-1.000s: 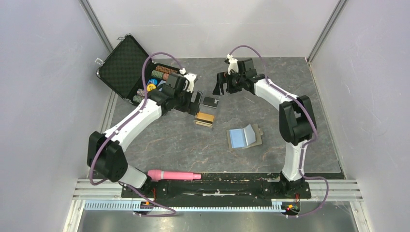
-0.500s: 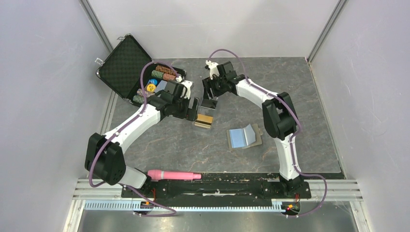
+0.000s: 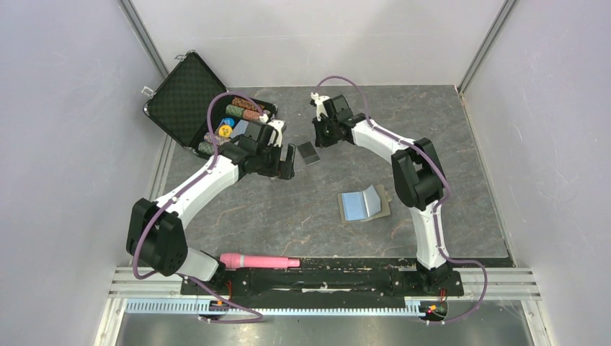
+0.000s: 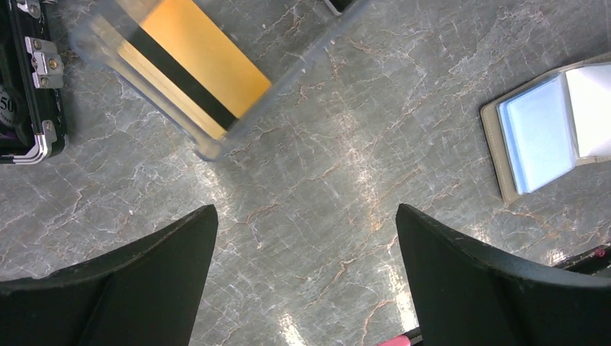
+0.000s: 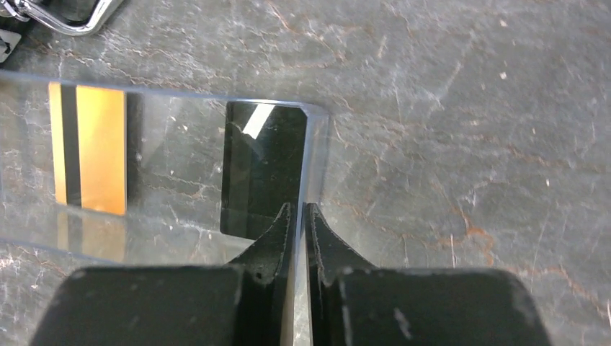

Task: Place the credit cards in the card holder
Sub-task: Move the storage box to the center of the board.

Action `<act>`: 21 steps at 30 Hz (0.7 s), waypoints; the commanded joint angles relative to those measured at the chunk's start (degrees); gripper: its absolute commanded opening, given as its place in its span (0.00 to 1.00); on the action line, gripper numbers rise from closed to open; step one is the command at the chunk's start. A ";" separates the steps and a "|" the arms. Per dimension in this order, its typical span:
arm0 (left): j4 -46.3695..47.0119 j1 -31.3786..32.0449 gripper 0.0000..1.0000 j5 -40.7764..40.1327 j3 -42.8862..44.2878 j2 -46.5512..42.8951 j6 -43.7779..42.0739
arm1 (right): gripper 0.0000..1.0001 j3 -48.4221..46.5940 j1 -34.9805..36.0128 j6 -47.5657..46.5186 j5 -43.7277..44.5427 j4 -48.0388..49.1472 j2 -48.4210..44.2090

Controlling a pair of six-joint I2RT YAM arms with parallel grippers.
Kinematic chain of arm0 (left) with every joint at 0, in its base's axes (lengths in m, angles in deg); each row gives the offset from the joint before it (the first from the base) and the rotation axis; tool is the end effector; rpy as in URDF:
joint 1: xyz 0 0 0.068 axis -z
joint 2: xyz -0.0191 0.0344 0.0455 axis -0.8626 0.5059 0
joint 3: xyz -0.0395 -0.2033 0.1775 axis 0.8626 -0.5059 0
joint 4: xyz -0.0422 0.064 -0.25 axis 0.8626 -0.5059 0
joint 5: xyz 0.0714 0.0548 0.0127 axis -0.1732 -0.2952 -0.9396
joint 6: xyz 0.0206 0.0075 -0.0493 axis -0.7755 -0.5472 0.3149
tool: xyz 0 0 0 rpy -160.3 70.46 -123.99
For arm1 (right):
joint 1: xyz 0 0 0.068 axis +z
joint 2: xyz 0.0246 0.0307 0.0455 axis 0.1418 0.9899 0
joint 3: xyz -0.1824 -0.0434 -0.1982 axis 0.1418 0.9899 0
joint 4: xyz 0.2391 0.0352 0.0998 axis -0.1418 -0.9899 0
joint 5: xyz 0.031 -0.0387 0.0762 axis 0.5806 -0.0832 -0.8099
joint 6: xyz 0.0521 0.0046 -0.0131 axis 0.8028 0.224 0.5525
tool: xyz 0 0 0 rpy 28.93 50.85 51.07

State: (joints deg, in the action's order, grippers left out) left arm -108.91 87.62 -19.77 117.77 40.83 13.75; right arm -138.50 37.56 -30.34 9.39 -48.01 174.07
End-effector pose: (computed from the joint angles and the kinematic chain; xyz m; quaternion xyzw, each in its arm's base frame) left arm 0.2699 -0.1459 0.2657 0.1373 0.9351 -0.1382 0.2960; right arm 0.4264 0.2475 0.1945 -0.2292 0.9007 0.1852 0.3193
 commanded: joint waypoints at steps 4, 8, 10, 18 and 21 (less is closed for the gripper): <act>1.74 -0.63 1.00 -0.16 -0.79 0.03 4.79 | 0.05 12.03 0.39 5.27 -0.14 0.91 -9.91; 1.86 -1.08 1.00 1.18 0.27 1.16 6.20 | 0.08 17.65 1.28 8.20 -0.44 1.31 -14.31; 1.73 -1.35 1.00 1.84 1.23 1.99 6.90 | 0.11 20.22 1.92 10.90 -0.66 1.77 -16.41; 3.60 -3.29 0.93 7.95 3.60 7.73 9.95 | 0.29 31.60 4.17 21.31 -9.75 9.35 -22.75; 3.97 -4.17 0.86 11.10 3.93 10.59 10.82 | 0.30 35.12 4.33 23.55 -12.61 12.28 -24.25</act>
State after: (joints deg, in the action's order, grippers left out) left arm -107.51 84.60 -13.91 119.45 48.44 20.94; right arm -106.99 41.61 -12.52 2.70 -41.73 153.28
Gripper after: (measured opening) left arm 0.893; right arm 0.294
